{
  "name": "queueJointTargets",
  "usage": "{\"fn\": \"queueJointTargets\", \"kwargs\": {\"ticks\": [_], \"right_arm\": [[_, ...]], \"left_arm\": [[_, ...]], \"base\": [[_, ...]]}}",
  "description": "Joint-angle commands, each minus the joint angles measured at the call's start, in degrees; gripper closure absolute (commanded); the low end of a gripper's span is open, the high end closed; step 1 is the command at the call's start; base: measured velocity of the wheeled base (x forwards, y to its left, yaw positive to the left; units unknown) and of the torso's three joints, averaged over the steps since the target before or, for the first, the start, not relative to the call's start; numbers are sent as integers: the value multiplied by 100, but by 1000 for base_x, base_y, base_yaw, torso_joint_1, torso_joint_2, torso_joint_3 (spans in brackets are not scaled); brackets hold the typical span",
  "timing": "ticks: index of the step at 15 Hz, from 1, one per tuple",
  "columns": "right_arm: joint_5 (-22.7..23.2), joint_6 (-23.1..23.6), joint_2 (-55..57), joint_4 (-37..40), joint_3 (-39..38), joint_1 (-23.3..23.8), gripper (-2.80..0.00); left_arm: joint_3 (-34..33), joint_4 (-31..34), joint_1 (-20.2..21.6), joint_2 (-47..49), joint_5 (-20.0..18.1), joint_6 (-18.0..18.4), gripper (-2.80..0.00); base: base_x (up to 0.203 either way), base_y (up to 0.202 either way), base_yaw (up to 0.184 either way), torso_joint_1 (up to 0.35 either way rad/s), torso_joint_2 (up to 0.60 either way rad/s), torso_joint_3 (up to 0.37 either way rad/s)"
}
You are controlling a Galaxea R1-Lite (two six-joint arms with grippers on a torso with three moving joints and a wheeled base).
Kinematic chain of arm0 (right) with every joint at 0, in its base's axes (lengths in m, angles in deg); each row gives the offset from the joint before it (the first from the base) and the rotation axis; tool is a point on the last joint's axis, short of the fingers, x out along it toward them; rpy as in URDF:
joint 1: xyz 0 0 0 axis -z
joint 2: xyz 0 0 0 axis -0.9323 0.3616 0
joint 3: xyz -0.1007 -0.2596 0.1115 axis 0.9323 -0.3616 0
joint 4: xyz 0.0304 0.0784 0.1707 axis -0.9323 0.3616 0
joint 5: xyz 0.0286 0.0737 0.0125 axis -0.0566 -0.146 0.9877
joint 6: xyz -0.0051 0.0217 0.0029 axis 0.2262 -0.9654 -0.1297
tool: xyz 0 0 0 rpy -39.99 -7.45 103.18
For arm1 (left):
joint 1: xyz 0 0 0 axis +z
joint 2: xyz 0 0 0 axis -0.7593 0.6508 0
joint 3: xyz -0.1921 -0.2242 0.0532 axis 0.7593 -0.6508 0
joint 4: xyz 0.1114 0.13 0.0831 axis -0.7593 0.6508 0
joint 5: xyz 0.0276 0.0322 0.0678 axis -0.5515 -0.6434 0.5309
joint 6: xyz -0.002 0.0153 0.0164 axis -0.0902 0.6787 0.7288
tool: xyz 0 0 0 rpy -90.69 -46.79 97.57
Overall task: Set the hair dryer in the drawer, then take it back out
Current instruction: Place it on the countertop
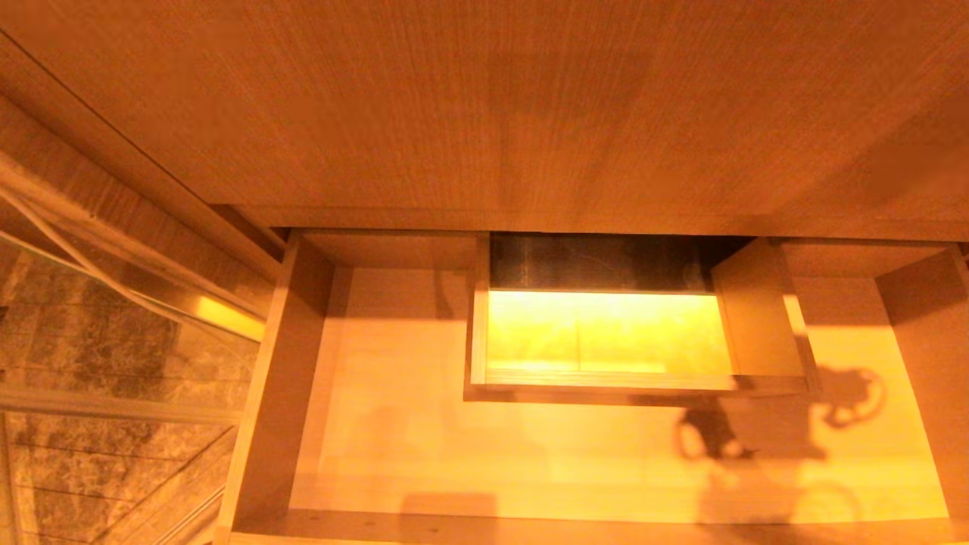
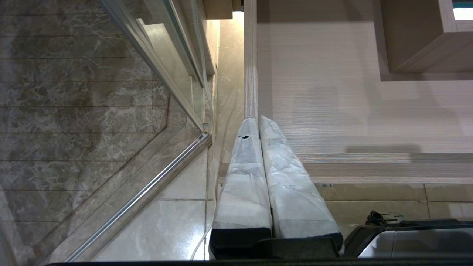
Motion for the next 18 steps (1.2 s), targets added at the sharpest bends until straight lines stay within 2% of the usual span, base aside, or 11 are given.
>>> {"fn": "queueJointTargets", "kwargs": {"ticks": [1,18], "right_arm": [[0,17,8,25,8,-1,0],[-70,8,17,96,-370,-159,0]], "left_arm": [[-9,-1,0,0,-1,2,0],[-9,-1,0,0,-1,2,0]], "base": [[0,0,0,0,0,0],[0,0,0,0,0,0]]}}
